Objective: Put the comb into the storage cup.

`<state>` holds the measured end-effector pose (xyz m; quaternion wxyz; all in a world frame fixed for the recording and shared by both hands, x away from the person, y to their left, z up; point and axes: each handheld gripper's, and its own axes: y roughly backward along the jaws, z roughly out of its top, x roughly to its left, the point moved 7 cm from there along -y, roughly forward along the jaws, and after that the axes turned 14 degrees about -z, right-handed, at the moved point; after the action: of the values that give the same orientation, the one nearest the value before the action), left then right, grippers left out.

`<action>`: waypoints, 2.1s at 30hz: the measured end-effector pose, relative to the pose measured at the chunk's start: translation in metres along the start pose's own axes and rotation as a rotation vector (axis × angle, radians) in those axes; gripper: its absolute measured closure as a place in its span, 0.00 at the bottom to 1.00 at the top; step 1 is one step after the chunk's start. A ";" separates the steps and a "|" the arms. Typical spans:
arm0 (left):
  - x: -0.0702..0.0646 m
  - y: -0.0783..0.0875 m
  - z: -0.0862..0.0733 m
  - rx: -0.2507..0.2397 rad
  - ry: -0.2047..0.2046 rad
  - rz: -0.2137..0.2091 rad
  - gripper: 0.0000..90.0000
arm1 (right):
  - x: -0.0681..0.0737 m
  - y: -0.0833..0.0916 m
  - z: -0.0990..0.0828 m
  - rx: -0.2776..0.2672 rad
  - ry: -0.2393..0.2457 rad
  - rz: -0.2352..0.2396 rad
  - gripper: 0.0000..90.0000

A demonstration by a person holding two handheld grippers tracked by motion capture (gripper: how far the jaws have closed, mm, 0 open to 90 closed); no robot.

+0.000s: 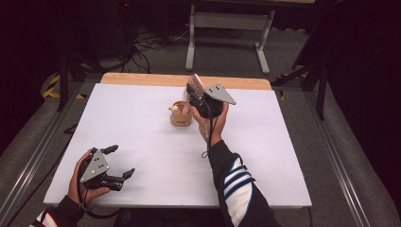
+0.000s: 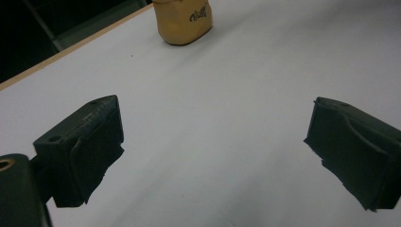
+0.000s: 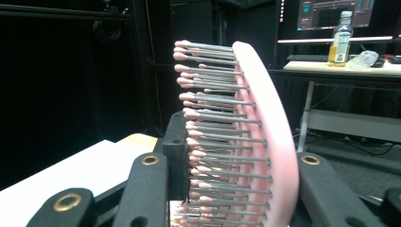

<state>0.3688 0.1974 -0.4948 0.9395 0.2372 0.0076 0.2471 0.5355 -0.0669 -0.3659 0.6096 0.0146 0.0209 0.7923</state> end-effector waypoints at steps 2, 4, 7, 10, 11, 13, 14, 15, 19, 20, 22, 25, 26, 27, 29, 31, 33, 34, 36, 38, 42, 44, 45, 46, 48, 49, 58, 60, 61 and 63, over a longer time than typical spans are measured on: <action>0.000 -0.001 0.000 -0.001 0.003 -0.006 0.06 | 0.001 -0.001 -0.003 0.005 -0.007 0.001 0.71; 0.000 -0.001 0.000 -0.009 0.004 -0.002 0.06 | 0.002 -0.002 -0.006 0.013 -0.011 0.005 0.71; 0.000 0.000 0.000 -0.010 0.002 0.000 0.06 | 0.003 -0.003 -0.009 0.020 -0.007 0.004 0.71; 0.001 0.000 0.000 -0.003 0.001 -0.002 0.06 | 0.003 -0.003 -0.010 0.023 -0.008 0.005 0.71; 0.001 0.000 0.000 -0.005 0.002 -0.002 0.06 | 0.003 -0.004 -0.011 0.028 -0.009 0.006 0.71; 0.000 0.000 0.000 -0.010 0.001 -0.001 0.06 | 0.004 -0.004 -0.012 0.030 -0.004 0.003 0.71; 0.000 0.000 0.001 -0.011 0.000 -0.001 0.06 | 0.004 -0.004 -0.012 0.030 -0.005 0.004 0.71; 0.000 0.000 0.001 -0.011 0.000 0.000 0.06 | 0.004 -0.004 -0.012 0.030 -0.006 0.005 0.71; 0.000 0.000 0.001 -0.005 -0.001 -0.003 0.06 | 0.004 -0.004 -0.012 0.032 -0.004 0.004 0.70; -0.001 0.000 0.001 -0.005 -0.001 -0.004 0.06 | 0.003 -0.005 -0.013 0.033 -0.002 -0.001 0.70; -0.001 0.000 0.001 -0.011 -0.002 -0.001 0.06 | 0.003 -0.005 -0.013 0.032 -0.005 -0.001 0.70; -0.001 0.000 0.002 -0.014 -0.004 0.003 0.07 | 0.001 -0.004 -0.015 0.034 -0.020 -0.009 0.69; -0.001 0.000 0.002 -0.014 -0.004 0.002 0.07 | 0.000 -0.004 -0.015 0.033 -0.027 -0.009 0.67; -0.001 0.000 0.002 -0.007 -0.005 0.002 0.07 | -0.002 -0.004 -0.015 0.028 -0.034 -0.011 0.67; -0.001 -0.001 0.002 -0.007 -0.005 -0.001 0.07 | -0.003 -0.003 -0.015 0.024 -0.046 0.001 0.66; -0.001 -0.001 0.002 -0.006 -0.005 0.000 0.07 | -0.007 -0.004 -0.017 0.031 -0.050 -0.019 0.65; -0.001 -0.001 0.002 -0.005 -0.006 0.002 0.07 | -0.010 -0.004 -0.019 0.033 -0.051 -0.023 0.65; -0.001 -0.001 0.002 -0.006 -0.007 0.003 0.07 | -0.011 -0.004 -0.020 0.036 -0.051 -0.024 0.65; -0.001 -0.001 0.002 -0.005 -0.006 0.000 0.07 | -0.014 -0.004 -0.023 0.042 -0.054 -0.026 0.66; -0.001 -0.001 0.001 -0.002 -0.006 0.002 0.07 | -0.015 -0.004 -0.025 0.049 -0.060 -0.024 0.64; -0.001 -0.001 0.002 -0.004 -0.009 0.003 0.07 | -0.019 -0.004 -0.028 0.054 -0.062 -0.028 0.62; -0.001 -0.001 0.002 -0.008 -0.006 0.003 0.07 | -0.021 -0.004 -0.029 0.060 -0.066 -0.033 0.61; -0.001 -0.001 0.002 -0.008 -0.006 0.003 0.07 | -0.021 -0.004 -0.029 0.060 -0.066 -0.033 0.61; -0.001 -0.001 0.002 -0.007 -0.007 0.005 0.07 | -0.023 -0.004 -0.030 0.064 -0.068 -0.035 0.60; -0.002 -0.001 0.002 -0.001 -0.008 0.003 0.07 | -0.024 -0.003 -0.030 0.066 -0.059 -0.037 0.59; -0.001 -0.001 0.002 -0.004 -0.009 0.004 0.07 | -0.025 -0.003 -0.030 0.066 -0.055 -0.040 0.58; -0.001 -0.002 0.002 -0.007 -0.006 0.006 0.07 | -0.039 0.003 -0.029 0.052 -0.043 -0.076 0.51; -0.001 -0.001 0.002 -0.006 -0.004 0.005 0.07 | -0.041 0.004 -0.029 0.053 -0.039 -0.077 0.49; -0.001 -0.001 0.002 -0.007 -0.007 0.007 0.07 | -0.043 0.004 -0.028 0.051 -0.046 -0.080 0.50; -0.001 -0.001 0.002 -0.006 -0.005 0.007 0.07 | -0.047 0.005 -0.029 0.053 -0.051 -0.087 0.51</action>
<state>0.3690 0.1956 -0.4931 0.9394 0.2348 0.0036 0.2500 0.5418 -0.1137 -0.3945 0.6434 0.0499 0.0269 0.7634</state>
